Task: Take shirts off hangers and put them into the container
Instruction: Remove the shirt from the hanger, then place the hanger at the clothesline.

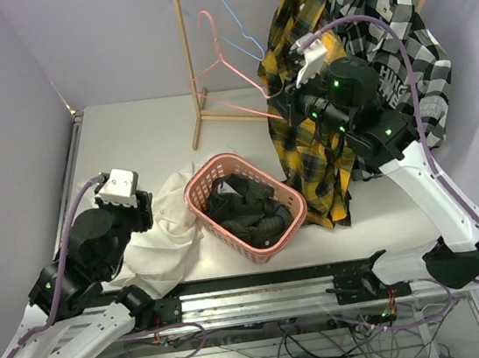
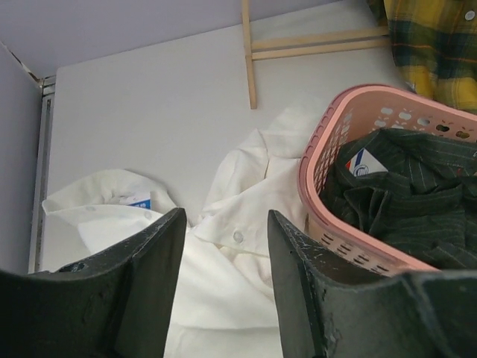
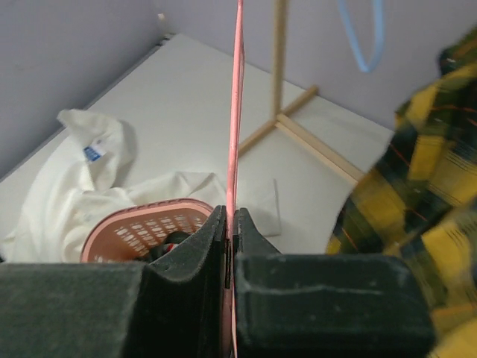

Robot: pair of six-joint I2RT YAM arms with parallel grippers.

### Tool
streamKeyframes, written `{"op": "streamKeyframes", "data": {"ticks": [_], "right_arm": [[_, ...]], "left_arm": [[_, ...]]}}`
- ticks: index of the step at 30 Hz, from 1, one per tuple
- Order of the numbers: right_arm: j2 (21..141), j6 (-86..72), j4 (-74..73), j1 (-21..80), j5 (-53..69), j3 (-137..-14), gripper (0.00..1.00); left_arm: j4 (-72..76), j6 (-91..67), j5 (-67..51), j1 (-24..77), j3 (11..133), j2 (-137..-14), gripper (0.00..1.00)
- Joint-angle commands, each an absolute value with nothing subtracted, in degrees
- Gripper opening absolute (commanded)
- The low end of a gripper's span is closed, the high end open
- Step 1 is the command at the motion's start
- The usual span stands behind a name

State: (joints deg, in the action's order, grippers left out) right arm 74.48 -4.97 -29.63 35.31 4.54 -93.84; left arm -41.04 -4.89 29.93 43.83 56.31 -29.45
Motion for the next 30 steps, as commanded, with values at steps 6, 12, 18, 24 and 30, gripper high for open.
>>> {"op": "streamKeyframes", "data": {"ticks": [6,12,18,24,30], "right_arm": [[65.6,-9.2,-35.2,35.1,-11.7,-94.6,0.0],[62.4,-8.9,-40.1,35.1,-18.2,-95.9,0.0],[60.6,-8.3,-37.5,35.1,-24.6,-92.9,0.0],[62.3,-8.8,-37.8,35.0,-23.5,-93.5,0.0],[60.8,-7.1,-30.2,35.1,-23.7,-90.1,0.0]], "left_arm": [[-24.9,-2.9,31.6,43.8,49.2,-34.0,0.58],[-22.1,-2.2,31.2,43.8,47.4,-36.8,0.57],[-21.9,-2.6,31.9,43.8,46.7,-35.6,0.56],[-22.1,-3.3,32.3,43.8,45.7,-33.9,0.56],[-22.0,-3.6,31.8,43.8,45.4,-34.2,0.56]]}}
